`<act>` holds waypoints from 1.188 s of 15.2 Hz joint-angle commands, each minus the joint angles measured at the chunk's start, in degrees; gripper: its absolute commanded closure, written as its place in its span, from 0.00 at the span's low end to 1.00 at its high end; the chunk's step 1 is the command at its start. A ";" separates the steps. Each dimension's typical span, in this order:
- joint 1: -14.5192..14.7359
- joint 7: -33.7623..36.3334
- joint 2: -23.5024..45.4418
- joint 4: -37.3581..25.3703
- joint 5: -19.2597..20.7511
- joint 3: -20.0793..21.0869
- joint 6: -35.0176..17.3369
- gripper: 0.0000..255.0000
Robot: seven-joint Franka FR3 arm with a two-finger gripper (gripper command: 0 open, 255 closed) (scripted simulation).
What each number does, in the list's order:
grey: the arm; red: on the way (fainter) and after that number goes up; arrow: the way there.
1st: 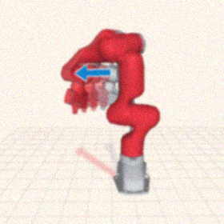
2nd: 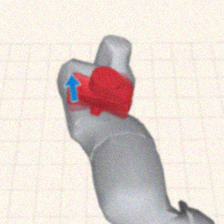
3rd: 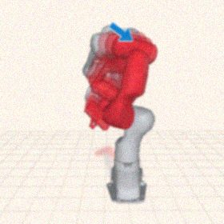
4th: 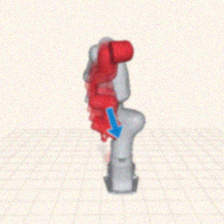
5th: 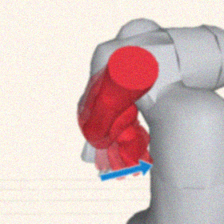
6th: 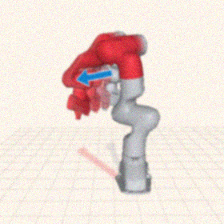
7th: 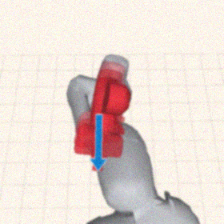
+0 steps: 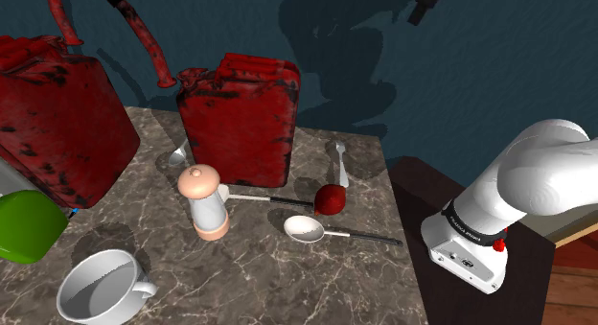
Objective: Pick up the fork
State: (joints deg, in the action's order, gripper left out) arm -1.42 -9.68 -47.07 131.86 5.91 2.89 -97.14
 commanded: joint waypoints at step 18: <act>-4.63 36.02 8.00 21.25 -15.31 11.91 -16.78 0.00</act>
State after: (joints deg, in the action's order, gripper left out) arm -5.76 24.29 -40.30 152.37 -8.34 14.19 -112.51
